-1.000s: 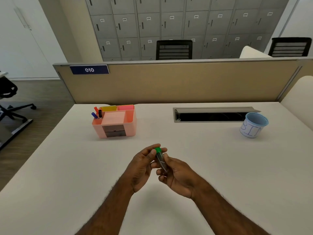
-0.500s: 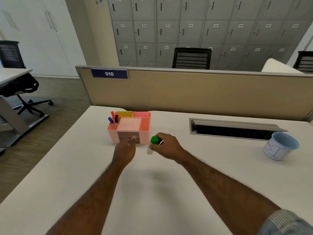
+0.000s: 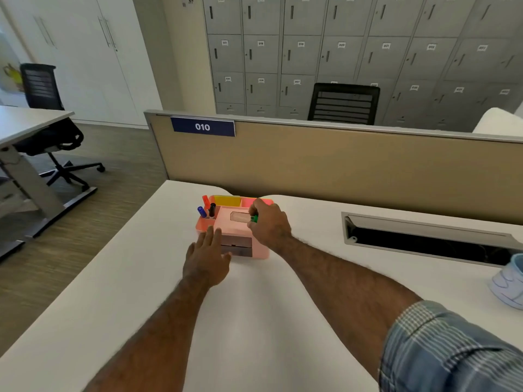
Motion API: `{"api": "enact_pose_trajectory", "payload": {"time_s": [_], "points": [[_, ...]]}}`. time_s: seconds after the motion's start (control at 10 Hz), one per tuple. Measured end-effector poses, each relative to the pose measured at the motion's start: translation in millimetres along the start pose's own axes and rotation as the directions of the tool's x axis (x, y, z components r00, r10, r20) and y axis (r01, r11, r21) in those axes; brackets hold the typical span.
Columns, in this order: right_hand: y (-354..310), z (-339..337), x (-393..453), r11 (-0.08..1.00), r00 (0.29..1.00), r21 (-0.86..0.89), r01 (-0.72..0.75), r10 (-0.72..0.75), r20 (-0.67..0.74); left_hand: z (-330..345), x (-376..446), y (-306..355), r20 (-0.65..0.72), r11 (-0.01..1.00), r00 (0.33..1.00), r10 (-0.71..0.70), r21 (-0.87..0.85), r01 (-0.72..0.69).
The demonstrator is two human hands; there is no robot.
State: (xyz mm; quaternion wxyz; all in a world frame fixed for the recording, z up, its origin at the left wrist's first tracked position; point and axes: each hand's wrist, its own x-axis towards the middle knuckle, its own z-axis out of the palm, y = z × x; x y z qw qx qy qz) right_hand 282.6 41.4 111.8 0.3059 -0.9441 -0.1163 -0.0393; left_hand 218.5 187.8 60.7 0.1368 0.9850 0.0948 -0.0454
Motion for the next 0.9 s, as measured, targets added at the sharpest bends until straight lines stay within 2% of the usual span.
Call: {"api": "enact_pose_trajectory", "payload": {"time_s": [0.2,0.3,0.5,0.7,0.8,0.9], "points": [[-6,26,21,0.993,0.997,-0.101,0.062,-0.066,-0.034,16,4,-9,-0.096,1.0,0.995,0.018,0.022,-0.016],[-7,32,25,0.984,0.995,-0.146,0.102,-0.103,0.004,19,6,-10,-0.106,1.0,0.994,0.019,0.004,-0.019],[2,38,25,0.989,0.997,-0.132,0.067,-0.062,0.045,19,6,-8,-0.104,1.0,0.995,0.004,-0.019,-0.006],[13,28,4,0.995,0.994,-0.036,0.088,-0.09,-0.055,11,2,-4,-0.071,1.0,0.997,0.004,0.011,-0.004],[27,16,-16,0.994,0.988,-0.066,0.091,-0.098,-0.122,2,-4,5,-0.059,1.0,0.998,-0.027,-0.013,0.027],[50,1,-37,0.993,0.991,-0.116,0.022,-0.037,-0.131,-3,-17,22,-0.068,0.998,0.997,-0.03,-0.056,0.026]]}}
